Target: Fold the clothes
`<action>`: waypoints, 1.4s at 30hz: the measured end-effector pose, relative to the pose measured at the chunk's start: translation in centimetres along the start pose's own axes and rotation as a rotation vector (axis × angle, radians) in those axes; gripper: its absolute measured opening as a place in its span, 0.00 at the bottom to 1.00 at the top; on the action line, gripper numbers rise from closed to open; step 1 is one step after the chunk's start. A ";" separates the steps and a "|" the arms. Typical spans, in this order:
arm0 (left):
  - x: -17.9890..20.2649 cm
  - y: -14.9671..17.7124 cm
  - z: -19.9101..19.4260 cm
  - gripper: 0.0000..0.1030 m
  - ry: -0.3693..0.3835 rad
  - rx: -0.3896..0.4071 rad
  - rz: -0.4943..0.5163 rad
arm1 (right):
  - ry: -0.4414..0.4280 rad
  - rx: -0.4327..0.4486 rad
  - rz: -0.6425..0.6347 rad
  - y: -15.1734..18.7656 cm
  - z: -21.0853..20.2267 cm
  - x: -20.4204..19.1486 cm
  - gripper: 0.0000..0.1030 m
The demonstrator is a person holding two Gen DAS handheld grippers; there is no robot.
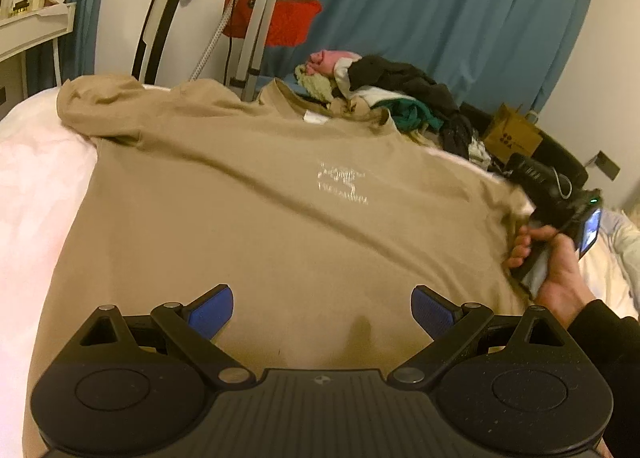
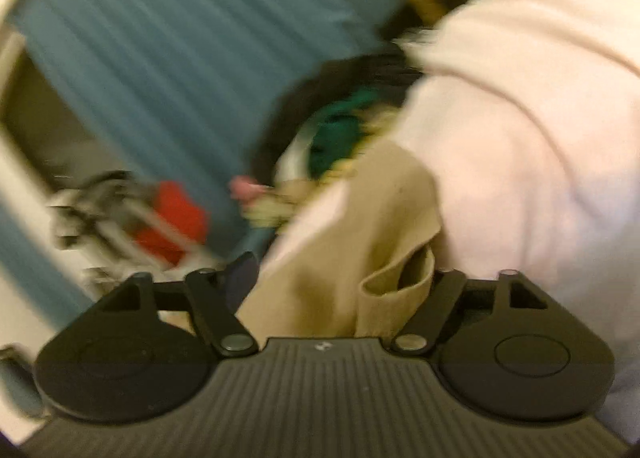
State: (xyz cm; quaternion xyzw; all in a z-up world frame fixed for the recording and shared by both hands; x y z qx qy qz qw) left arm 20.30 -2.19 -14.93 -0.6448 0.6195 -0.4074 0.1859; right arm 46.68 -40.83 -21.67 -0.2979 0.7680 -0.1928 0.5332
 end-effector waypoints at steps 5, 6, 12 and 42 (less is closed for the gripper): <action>-0.7 -1.2 -0.3 0.94 -0.004 0.033 -0.029 | 0.084 0.009 -0.135 -0.7 -0.4 -2.1 0.09; -1.0 -1.4 -0.5 0.94 -0.003 0.039 -0.039 | 0.080 0.028 -0.162 -1.1 -1.1 -3.2 0.09; -2.8 -3.1 -3.5 0.94 0.004 0.096 -0.084 | 0.071 0.116 -0.401 -2.1 -5.9 -13.2 0.08; -12.5 -3.8 -1.7 0.96 -0.182 0.084 -0.202 | -0.158 -0.163 -0.776 20.5 -8.6 -30.5 0.86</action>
Point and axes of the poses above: each gripper's, at about its wrist camera, not at the fingertips, and z roughly the way its jaws point, x to its right, y to its underside, the point moved 8 cm from there along z, roughly the way its jaws point, and after that the axes turned 2 degrees about y, right-handed, at the moved point
